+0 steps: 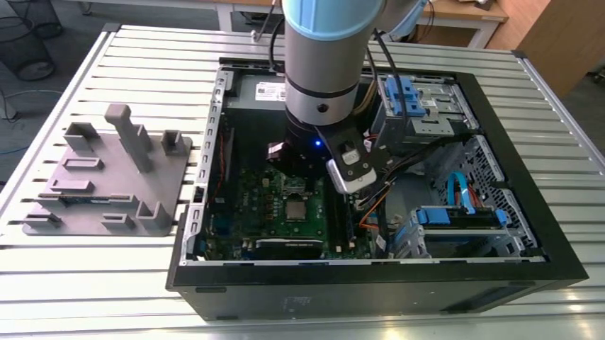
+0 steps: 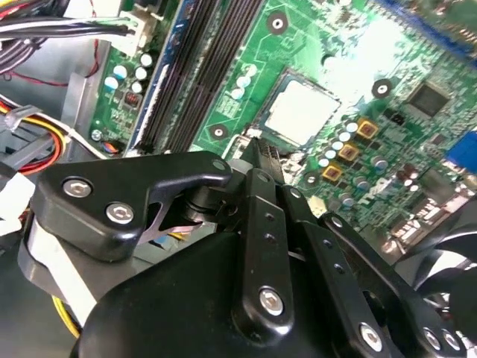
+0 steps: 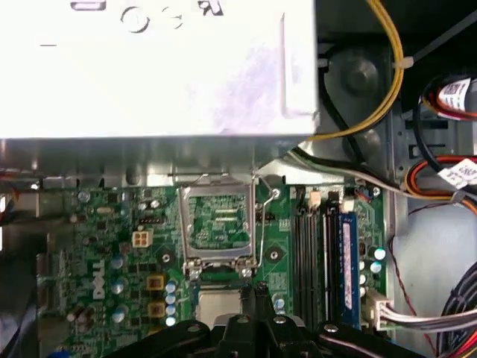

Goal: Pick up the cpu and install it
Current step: 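Close the cpu cover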

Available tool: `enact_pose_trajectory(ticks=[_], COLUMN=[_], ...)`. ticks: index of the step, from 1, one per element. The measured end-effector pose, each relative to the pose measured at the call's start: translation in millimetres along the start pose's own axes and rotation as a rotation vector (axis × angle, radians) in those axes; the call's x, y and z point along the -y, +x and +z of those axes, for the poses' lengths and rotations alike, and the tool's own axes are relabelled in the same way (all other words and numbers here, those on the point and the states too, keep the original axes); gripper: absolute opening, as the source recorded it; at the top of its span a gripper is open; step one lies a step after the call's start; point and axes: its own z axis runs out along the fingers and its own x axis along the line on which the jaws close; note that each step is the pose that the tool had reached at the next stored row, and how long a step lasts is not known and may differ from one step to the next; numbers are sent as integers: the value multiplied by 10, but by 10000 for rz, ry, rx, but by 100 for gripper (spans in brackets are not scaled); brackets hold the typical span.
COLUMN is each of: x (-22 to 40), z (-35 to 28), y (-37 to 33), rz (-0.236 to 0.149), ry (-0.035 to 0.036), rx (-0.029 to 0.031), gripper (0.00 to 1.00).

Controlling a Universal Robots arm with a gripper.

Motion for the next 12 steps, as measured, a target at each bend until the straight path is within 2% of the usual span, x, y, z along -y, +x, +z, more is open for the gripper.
enact_pose_trajectory(ticks=[7,12], x=[-101,-146], z=[31,48], y=[-127,-144], rz=[-1,-142], ry=[0,-6], rx=[0,-5], gripper=[11,11])
